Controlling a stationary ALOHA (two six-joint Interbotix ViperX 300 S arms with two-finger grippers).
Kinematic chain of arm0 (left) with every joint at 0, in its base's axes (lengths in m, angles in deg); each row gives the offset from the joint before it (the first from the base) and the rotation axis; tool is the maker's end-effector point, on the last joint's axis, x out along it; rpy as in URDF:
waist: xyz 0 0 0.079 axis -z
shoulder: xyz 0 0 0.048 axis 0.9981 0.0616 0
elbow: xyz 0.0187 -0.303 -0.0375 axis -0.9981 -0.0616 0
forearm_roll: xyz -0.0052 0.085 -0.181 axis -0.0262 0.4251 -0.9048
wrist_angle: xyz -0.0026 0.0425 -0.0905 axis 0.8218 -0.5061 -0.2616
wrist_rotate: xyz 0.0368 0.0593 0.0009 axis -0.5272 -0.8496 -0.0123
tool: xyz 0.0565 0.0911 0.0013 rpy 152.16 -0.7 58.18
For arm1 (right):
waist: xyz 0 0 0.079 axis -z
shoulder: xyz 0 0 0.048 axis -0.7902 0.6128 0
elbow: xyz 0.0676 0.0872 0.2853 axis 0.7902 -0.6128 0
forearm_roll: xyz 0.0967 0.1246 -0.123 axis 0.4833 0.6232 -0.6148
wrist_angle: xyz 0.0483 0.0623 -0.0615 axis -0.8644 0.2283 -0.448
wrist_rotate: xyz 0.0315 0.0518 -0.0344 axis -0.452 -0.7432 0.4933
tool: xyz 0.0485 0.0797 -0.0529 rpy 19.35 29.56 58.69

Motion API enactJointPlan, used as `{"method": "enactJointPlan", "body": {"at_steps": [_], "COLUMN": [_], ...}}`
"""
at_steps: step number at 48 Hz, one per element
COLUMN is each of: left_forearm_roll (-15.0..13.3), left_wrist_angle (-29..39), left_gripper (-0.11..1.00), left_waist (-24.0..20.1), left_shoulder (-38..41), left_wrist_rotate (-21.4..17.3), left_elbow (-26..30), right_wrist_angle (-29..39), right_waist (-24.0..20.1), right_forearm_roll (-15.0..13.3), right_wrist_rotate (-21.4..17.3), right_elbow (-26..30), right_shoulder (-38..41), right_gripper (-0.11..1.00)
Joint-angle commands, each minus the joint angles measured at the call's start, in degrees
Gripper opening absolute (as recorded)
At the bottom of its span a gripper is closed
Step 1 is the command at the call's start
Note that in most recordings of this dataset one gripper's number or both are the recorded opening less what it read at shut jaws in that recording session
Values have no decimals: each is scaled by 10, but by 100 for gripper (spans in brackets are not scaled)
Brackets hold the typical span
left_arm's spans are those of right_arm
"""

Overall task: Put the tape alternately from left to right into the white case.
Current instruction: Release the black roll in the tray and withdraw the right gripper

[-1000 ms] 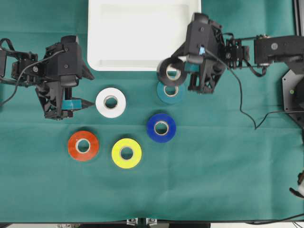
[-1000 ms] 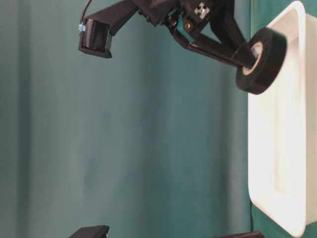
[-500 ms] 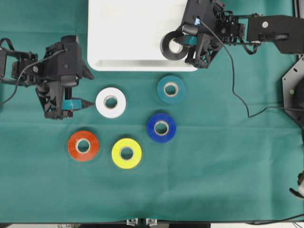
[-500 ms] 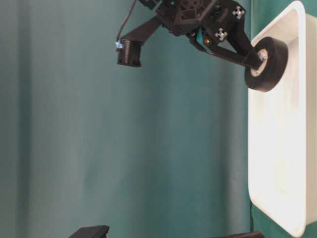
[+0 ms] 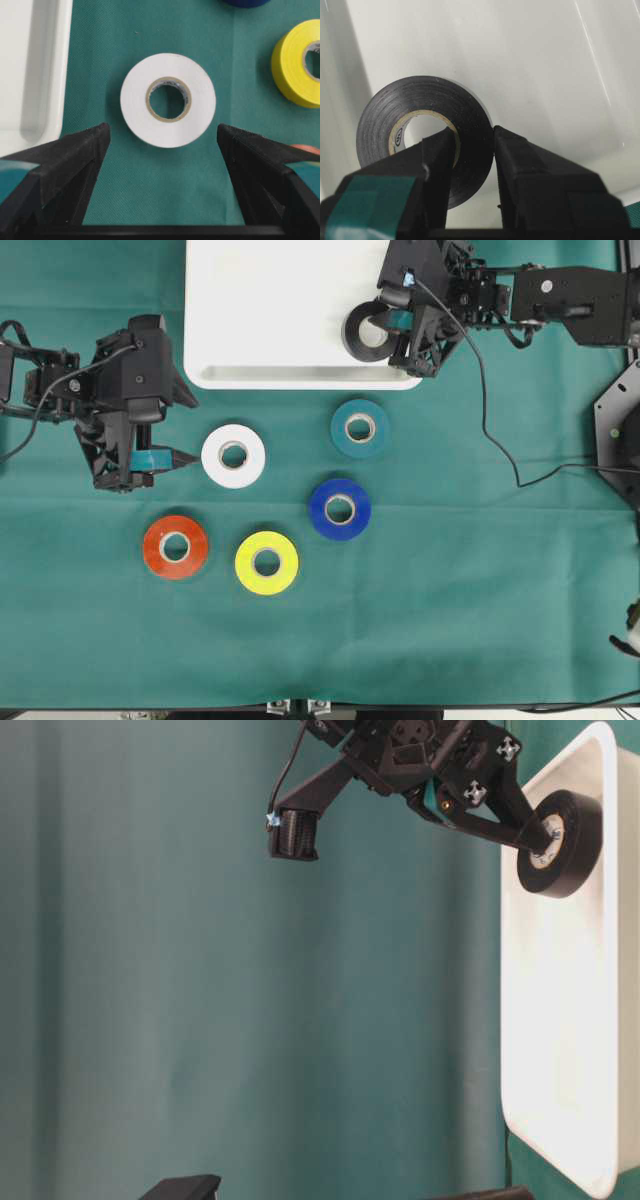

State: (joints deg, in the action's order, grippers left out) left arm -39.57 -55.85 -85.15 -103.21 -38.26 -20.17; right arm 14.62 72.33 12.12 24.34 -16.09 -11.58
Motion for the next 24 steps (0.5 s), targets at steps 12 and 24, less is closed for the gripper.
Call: {"method": "enactJointPlan", "body": {"at_steps": [12,24], "left_forearm_roll": [1,1], "left_wrist_angle": [-4,-4], "left_gripper": [61,61], "left_waist": [2,2], "left_shoulder": [-4,-4], "left_wrist_rotate": [1,1], "left_elbow": [6,5], "right_wrist_angle": [1,-2], "right_waist": [-1,-1], "right_forearm_roll": [-1,-1], "right_wrist_rotate": [0,-1], "right_elbow": [9,9], "right_shoulder": [-6,-6], "right_gripper": [24,24]}}
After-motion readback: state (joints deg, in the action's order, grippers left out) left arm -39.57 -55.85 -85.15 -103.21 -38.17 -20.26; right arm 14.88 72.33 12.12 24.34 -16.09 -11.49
